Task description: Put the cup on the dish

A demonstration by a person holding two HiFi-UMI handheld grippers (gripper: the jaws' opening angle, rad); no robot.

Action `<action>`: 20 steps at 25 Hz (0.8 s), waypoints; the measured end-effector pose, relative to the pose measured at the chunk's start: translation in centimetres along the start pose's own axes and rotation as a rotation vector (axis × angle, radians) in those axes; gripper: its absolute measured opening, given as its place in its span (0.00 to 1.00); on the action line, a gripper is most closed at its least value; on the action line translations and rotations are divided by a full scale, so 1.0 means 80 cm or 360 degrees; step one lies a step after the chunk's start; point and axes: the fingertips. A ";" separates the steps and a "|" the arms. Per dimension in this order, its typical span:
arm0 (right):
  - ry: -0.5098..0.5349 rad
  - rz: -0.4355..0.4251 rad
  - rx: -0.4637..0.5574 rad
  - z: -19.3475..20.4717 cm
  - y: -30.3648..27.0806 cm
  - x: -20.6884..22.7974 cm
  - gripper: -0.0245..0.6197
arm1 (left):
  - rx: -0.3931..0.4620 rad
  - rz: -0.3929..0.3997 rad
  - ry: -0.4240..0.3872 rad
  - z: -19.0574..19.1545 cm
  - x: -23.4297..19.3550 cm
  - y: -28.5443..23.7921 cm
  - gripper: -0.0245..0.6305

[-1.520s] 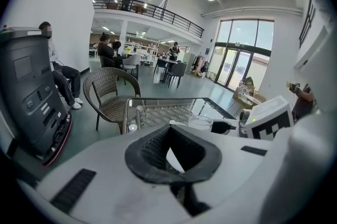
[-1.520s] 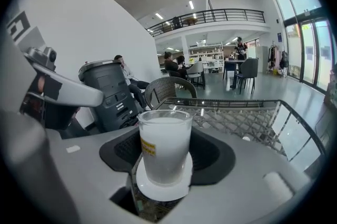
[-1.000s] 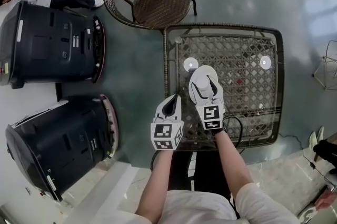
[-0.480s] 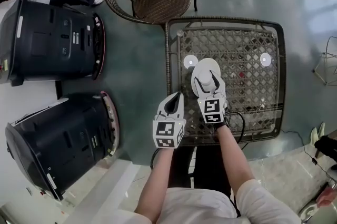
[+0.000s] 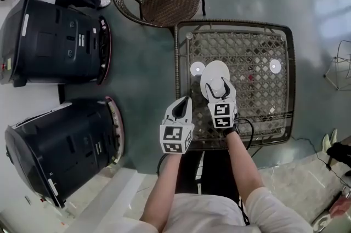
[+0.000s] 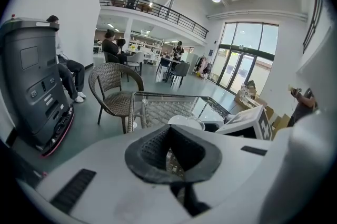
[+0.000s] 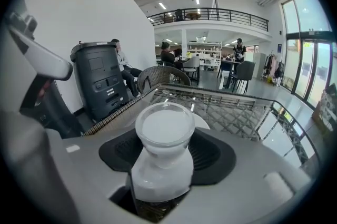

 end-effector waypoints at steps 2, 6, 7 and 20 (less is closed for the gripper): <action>-0.0020 -0.0026 0.0010 -0.002 0.003 -0.001 0.46 | 0.0014 0.0005 0.0000 -0.005 0.001 0.004 0.04; -0.0023 -0.0068 0.0033 -0.011 0.010 -0.003 0.56 | 0.0025 0.0011 -0.0002 -0.011 0.002 0.011 0.04; -0.0024 -0.0069 0.0029 -0.011 0.012 -0.003 0.58 | 0.0027 0.0012 0.0002 -0.012 0.002 0.013 0.04; -0.0124 -0.0005 0.0107 -0.040 0.105 0.007 0.57 | 0.0062 0.0099 -0.0018 -0.032 0.036 0.041 0.04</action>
Point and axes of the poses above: the fingertips, and each gripper's own axes: y backward along the fingers, x to its right, z out of its underside, and after that the axes turned 13 degrees about y, right-handed
